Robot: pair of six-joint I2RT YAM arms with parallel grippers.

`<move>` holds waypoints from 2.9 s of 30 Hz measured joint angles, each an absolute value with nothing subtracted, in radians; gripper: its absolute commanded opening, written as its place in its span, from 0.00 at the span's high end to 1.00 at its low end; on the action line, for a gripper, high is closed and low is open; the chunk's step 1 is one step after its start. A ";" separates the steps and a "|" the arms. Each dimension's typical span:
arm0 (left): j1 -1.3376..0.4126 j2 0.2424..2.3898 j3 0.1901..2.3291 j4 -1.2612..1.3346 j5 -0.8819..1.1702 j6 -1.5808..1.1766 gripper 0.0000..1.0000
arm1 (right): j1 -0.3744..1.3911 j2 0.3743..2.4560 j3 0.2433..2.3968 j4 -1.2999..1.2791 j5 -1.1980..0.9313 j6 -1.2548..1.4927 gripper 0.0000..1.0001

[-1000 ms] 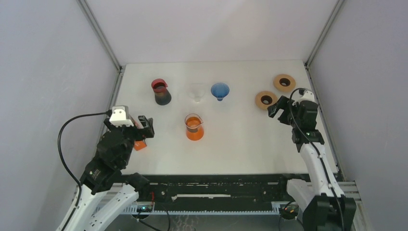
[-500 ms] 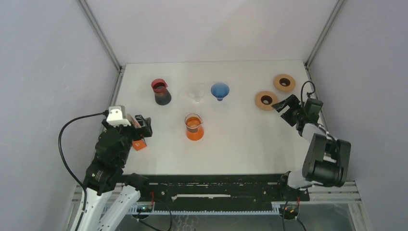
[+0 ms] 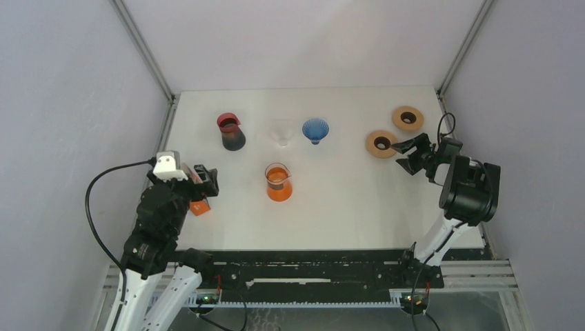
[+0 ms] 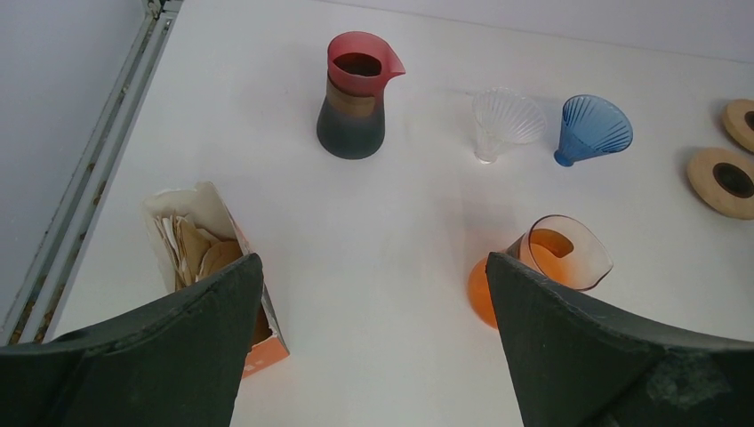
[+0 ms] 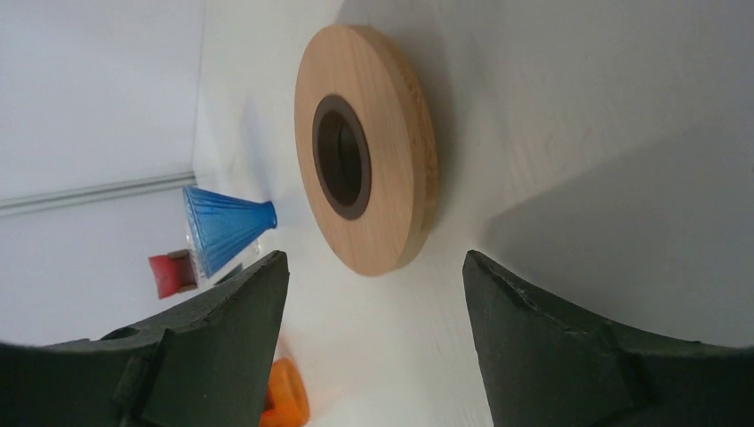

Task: Place the coffee filter in the dripper
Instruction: Pick up the dripper holder from the center of the board, then place the dripper holder onto the coffee server.

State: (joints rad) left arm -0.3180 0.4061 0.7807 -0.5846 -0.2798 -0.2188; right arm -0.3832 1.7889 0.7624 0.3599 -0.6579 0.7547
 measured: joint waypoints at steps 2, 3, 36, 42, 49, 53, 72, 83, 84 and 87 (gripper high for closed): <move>-0.311 0.407 0.781 -0.585 -0.276 -0.219 0.00 | -0.387 1.832 0.785 0.379 -0.676 0.781 0.21; -0.308 0.409 0.781 -0.584 -0.275 -0.219 0.00 | -0.387 1.849 0.794 0.386 -0.682 0.793 0.22; -0.268 0.441 0.781 -0.562 -0.222 -0.221 0.00 | -0.365 2.033 0.870 0.624 -0.840 0.998 1.00; -0.267 0.448 0.781 -0.558 -0.196 -0.237 0.00 | -0.353 1.978 0.789 0.722 -0.863 1.070 1.00; -0.266 0.470 0.781 -0.550 -0.157 -0.272 0.00 | -0.286 1.856 0.720 0.801 -0.893 1.134 1.00; -0.266 0.488 0.781 -0.548 -0.130 -0.301 0.00 | -0.230 1.786 0.702 0.820 -0.905 1.158 1.00; -0.266 0.496 0.659 -0.451 0.026 -0.529 0.00 | 0.088 1.590 0.698 0.832 -0.936 1.255 1.00; -0.266 0.558 0.592 -0.336 0.121 -0.624 0.02 | 0.344 1.630 0.738 0.866 -0.920 1.297 1.00; -0.266 0.562 0.584 -0.324 0.128 -0.630 0.02 | 0.361 1.645 0.749 0.875 -0.918 1.304 1.00; -0.266 0.577 0.557 -0.289 0.147 -0.657 0.03 | 0.408 1.695 0.784 0.896 -0.909 1.322 1.00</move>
State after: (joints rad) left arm -0.2657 0.5770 0.5568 -0.2886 0.1474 -0.6575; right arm 0.4080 1.6955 0.7841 0.8955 -0.9092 1.3220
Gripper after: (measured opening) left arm 0.981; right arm 0.174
